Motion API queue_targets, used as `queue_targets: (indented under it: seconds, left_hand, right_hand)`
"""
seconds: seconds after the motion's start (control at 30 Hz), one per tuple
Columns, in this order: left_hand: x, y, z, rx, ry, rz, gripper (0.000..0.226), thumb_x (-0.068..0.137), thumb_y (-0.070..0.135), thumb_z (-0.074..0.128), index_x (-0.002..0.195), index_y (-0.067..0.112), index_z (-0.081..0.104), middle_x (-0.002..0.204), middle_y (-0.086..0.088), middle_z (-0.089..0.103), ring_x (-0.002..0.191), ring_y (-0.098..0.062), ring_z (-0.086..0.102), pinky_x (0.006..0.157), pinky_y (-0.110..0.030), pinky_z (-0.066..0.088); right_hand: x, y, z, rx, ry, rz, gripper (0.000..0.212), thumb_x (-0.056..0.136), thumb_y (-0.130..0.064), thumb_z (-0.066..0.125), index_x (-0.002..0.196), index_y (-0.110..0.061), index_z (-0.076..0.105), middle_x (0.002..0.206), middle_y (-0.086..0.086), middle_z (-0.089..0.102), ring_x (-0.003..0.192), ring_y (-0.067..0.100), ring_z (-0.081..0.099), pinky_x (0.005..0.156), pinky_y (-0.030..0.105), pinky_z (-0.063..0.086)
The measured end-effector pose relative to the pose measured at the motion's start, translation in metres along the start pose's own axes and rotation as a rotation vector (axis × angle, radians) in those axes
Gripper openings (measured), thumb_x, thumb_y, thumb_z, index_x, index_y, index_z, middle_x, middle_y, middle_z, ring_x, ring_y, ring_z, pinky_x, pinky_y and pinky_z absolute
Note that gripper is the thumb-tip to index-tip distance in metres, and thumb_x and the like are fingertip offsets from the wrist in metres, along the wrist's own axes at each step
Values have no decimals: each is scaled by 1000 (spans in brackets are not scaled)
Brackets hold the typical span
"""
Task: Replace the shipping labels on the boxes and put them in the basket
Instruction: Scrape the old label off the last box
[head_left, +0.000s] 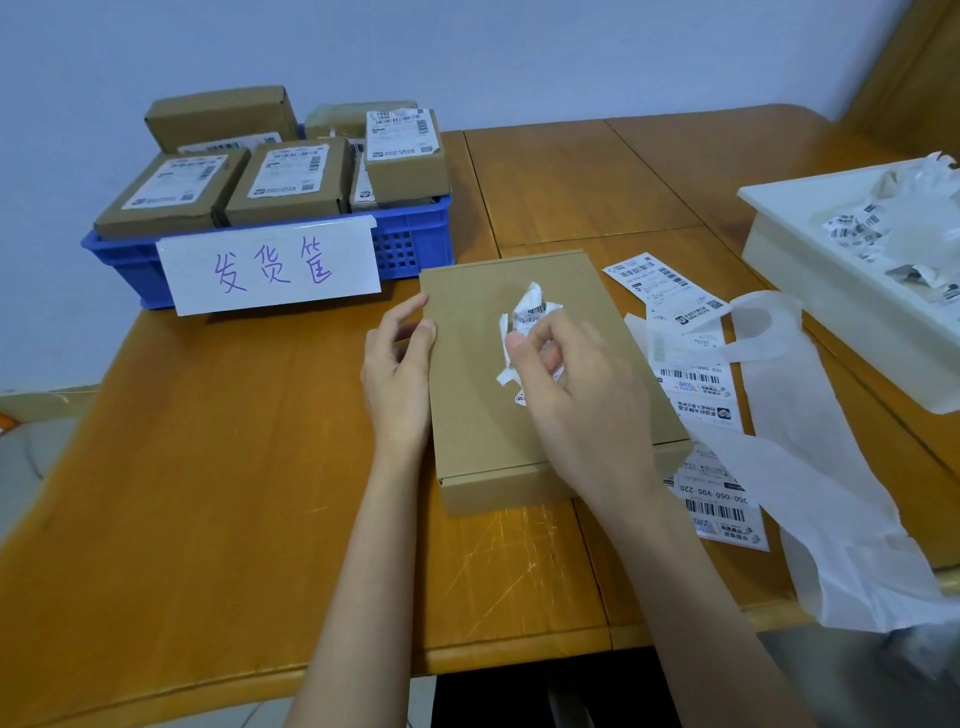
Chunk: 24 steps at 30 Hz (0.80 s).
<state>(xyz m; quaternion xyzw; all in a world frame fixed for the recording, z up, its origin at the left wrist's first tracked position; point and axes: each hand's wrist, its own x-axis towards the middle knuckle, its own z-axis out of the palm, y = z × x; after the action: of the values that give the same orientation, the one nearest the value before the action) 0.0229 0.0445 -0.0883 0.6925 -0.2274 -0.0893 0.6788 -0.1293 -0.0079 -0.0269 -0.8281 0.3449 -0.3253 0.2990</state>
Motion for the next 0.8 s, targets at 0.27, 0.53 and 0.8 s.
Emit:
queue_targets:
  seconds: [0.27, 0.53, 0.8]
  left_hand:
    - [2, -3, -1, 28, 7, 6, 28, 100, 26, 56, 126, 30, 65, 121, -5, 61, 108, -13, 61, 83, -24, 49]
    - [1, -2, -1, 31, 15, 3, 29, 100, 25, 55, 127, 30, 65, 121, -5, 61, 108, -13, 61, 84, -24, 50]
    - [1, -2, -1, 16, 9, -6, 29, 100, 25, 56, 127, 29, 65, 122, -6, 61, 109, -17, 61, 84, -26, 49]
  right_hand:
    - [11, -3, -5, -171, -127, 13, 10, 82, -35, 67, 80, -30, 58, 72, -10, 48, 64, 7, 46, 52, 21, 28]
    - [12, -3, -2, -174, -143, 18, 8, 82, -29, 65, 79, -27, 58, 75, -8, 62, 64, 7, 50, 53, 20, 26]
    - [13, 8, -4, -32, -163, 32, 12, 83, -29, 68, 76, -31, 59, 71, -13, 60, 58, -4, 50, 53, 20, 26]
